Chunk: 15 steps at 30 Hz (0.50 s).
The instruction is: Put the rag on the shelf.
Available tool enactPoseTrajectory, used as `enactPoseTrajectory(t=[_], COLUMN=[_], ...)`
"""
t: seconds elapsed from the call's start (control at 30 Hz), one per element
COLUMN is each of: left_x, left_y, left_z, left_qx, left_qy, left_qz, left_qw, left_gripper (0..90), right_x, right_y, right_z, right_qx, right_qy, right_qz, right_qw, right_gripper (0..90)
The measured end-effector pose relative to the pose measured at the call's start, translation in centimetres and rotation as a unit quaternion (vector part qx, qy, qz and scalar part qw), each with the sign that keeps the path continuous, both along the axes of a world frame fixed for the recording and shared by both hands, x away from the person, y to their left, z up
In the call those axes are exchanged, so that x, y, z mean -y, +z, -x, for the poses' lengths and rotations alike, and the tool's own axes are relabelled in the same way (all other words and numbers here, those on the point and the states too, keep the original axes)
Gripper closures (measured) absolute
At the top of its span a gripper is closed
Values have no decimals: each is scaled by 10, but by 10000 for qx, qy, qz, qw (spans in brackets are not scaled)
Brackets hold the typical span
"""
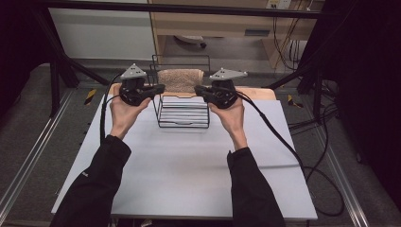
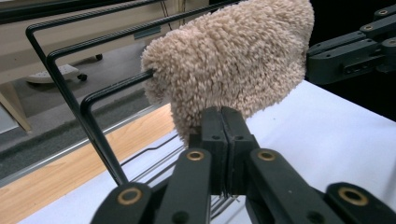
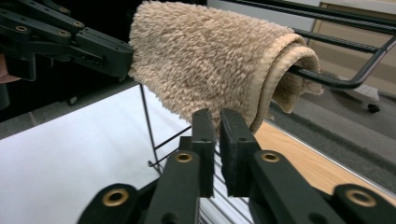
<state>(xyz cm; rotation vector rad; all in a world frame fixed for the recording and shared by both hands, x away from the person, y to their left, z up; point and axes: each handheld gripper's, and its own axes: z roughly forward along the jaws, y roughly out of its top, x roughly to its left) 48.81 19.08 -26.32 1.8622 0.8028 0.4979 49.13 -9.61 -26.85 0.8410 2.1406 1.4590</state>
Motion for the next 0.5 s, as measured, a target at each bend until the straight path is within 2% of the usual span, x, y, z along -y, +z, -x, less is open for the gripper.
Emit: enactPoseTrajectory(t=[0.07,0.13,0.27,0.5], left_x=[-4,-8,-17,-29], left_y=[-1,-2,-10,-35], left_z=[4,8,18,34], left_qx=[-44,-62,-112,-285], left_qy=[3,13,32,20], left_qz=[-15,-19,-14,-151], left_qw=[10000,10000,9999,9995], left_gripper=[829,787,677,511], right_x=[2,6,17,43], right_y=[1,2,0,-14], right_z=[6,12,23,37], right_qx=[35,-35,-130,-350], right_qy=[33,51,7,-172], right_qz=[36,-85,-159,-148], right_qw=[10000,9999,9998,9991], right_gripper=[773,730,626,393])
